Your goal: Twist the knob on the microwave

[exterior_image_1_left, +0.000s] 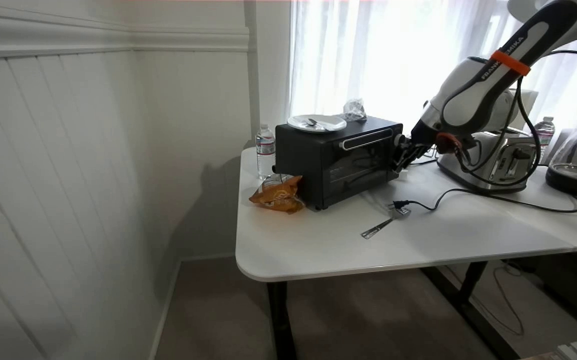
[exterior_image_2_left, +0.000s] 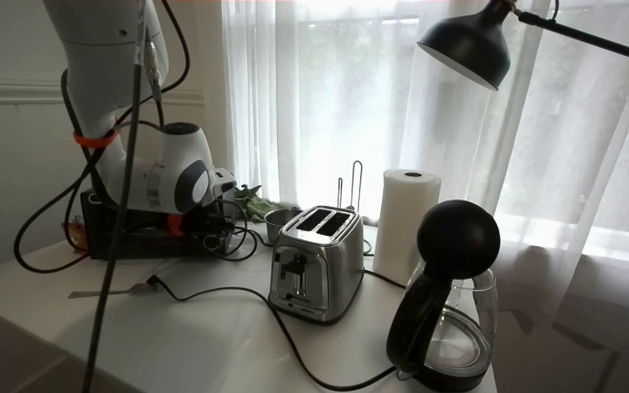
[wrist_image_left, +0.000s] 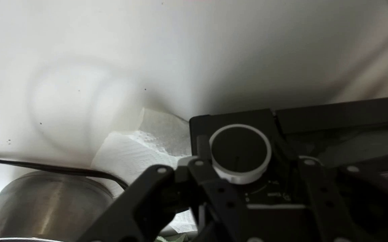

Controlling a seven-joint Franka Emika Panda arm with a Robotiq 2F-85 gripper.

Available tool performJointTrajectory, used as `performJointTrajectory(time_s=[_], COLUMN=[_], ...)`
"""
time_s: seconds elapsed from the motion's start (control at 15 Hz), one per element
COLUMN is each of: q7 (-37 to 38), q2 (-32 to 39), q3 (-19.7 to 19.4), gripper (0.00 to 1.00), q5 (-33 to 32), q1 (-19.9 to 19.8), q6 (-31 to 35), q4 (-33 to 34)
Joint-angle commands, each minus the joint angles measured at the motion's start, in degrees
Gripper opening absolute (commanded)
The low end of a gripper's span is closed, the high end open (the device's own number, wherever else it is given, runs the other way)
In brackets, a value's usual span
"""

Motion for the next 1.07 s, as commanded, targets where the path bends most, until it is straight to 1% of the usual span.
performJointTrajectory(time_s=[0.0, 0.27, 0.4, 0.53, 0.73, 1.0], q7=[-2.41, -6.25, -9.79, -13.66, -19.07, -25.93], q2=[2.88, 4.63, 6.08, 7.6, 9.77, 12.54], q3=[7.05, 12.69, 16.36, 19.06, 21.58, 24.04], gripper=[0.22, 0.22, 0.22, 0.22, 0.22, 0.22], q5=[4.85, 11.49, 16.14, 20.9, 27.8, 36.82], q1=[-6.49, -12.7, -16.62, -19.97, -23.77, -27.75], q6=[-4.54, -10.34, -13.65, -16.8, -20.7, -25.94], q4=[3.28, 5.57, 6.92, 8.3, 10.32, 12.67])
